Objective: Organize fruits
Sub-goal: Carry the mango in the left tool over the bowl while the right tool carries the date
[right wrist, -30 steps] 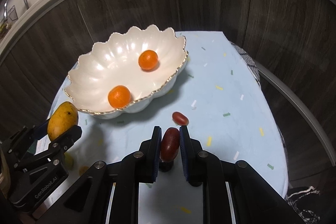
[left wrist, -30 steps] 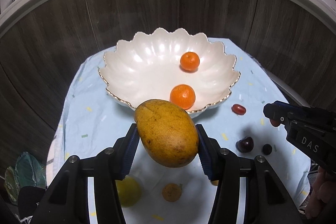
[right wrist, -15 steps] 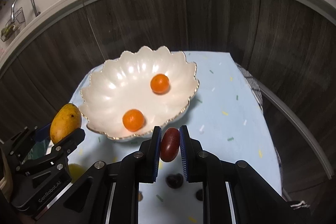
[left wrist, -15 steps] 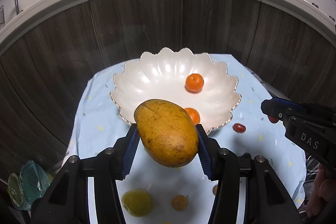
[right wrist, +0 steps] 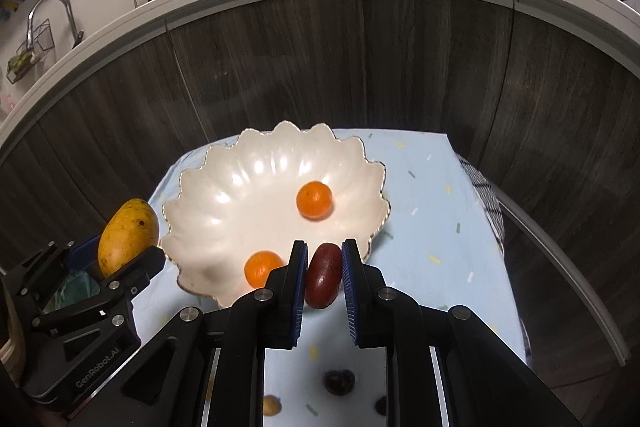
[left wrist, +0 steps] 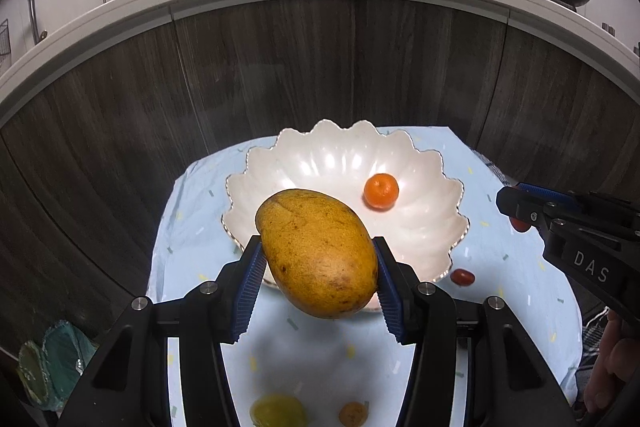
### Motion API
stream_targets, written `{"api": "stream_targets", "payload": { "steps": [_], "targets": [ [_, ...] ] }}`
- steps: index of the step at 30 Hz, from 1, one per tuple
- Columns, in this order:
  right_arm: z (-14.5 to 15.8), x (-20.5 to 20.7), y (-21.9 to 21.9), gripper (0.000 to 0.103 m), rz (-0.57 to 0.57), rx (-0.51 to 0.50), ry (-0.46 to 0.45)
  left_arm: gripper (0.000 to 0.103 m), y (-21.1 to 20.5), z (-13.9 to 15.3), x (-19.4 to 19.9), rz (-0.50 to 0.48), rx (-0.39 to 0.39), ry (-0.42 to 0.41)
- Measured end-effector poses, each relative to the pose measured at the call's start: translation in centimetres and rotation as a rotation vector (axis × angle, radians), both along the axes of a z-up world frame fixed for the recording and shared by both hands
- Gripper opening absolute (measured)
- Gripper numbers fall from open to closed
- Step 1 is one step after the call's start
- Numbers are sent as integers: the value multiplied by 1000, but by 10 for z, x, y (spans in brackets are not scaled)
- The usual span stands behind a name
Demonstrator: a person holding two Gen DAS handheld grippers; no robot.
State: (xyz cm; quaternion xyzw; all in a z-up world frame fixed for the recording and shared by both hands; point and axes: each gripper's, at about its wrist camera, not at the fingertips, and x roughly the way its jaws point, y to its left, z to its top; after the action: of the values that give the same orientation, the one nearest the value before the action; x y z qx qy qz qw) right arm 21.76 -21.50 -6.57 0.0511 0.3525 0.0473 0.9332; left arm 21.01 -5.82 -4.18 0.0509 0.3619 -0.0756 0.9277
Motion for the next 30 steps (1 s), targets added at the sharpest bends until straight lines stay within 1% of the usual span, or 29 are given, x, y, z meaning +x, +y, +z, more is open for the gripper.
{"api": "stream_targets", "payload": {
  "steps": [15, 30],
  "targets": [
    [6, 35, 0, 19, 0, -3, -14, 52, 8, 5, 32, 13, -1, -20],
    [-7, 68, 6, 19, 4, -6, 17, 52, 11, -10, 67, 21, 9, 3]
  ]
}}
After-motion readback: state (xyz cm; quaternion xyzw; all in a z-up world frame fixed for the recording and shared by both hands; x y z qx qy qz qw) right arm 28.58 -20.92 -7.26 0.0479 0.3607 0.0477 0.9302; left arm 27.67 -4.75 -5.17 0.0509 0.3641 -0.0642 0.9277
